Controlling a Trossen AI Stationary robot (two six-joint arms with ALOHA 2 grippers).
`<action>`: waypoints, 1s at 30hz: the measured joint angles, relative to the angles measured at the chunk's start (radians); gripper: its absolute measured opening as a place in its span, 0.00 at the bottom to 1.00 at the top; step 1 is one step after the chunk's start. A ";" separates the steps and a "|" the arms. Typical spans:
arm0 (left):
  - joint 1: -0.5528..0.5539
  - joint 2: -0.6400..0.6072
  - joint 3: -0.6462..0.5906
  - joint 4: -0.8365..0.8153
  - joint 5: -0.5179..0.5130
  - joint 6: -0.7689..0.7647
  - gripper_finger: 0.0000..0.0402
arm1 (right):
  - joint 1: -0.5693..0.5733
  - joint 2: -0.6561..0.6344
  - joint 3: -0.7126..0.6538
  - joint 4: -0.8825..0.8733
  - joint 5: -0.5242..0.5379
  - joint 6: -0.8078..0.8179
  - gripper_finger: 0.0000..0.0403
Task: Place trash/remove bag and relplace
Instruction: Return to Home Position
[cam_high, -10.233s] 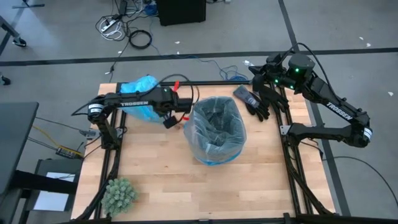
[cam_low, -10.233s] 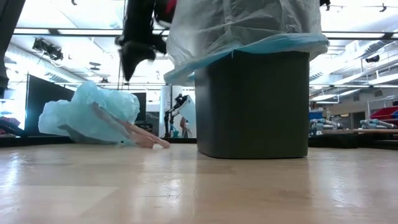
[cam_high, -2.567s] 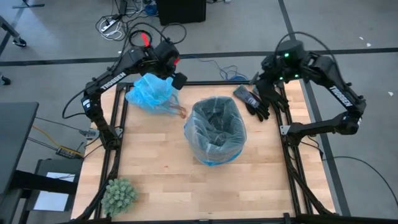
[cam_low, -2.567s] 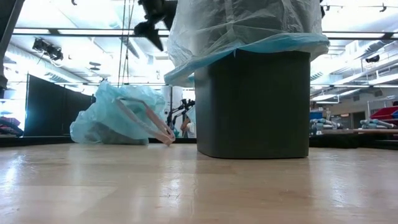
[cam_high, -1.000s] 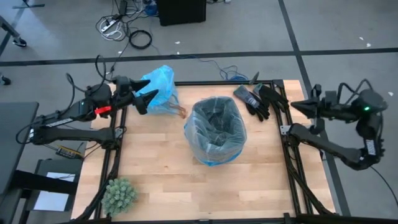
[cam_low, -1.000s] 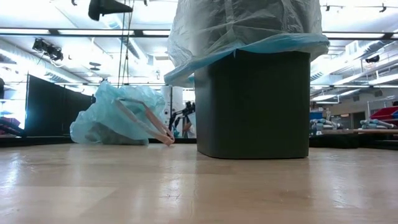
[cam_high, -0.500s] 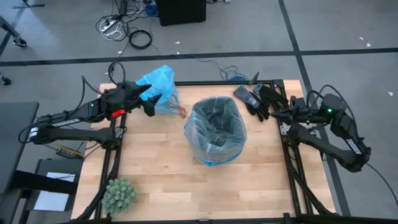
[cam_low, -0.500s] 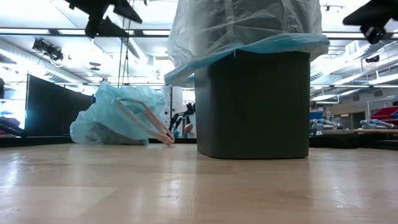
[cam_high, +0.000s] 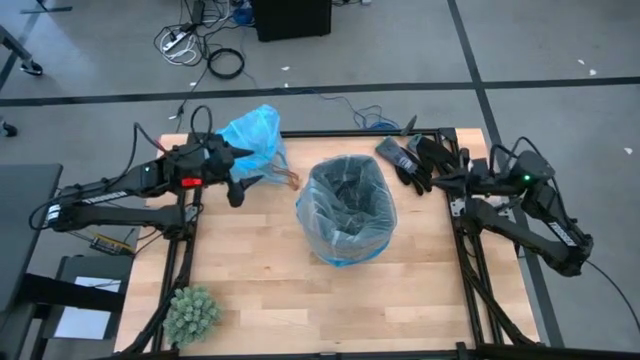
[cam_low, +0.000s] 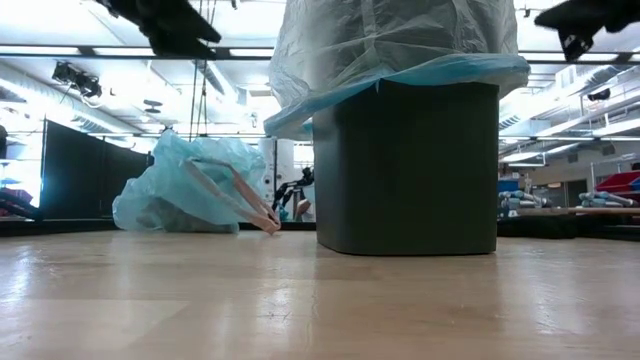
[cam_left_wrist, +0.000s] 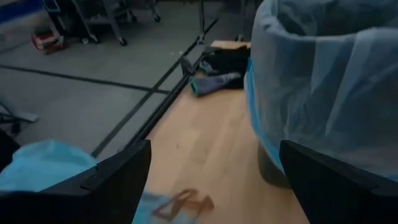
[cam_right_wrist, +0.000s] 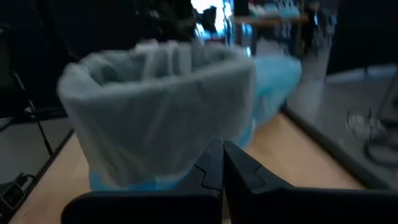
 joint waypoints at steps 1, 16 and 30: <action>0.001 -0.005 0.000 -0.014 0.004 -0.001 0.91 | 0.000 -0.001 0.000 0.025 -0.010 0.000 0.00; 0.001 -0.277 -0.284 0.110 -0.042 -0.079 0.91 | 0.009 0.000 -0.286 0.496 -0.073 0.111 0.00; 0.000 -0.448 -0.542 0.298 0.003 -0.113 0.91 | 0.085 0.000 -0.464 0.631 -0.075 0.072 0.00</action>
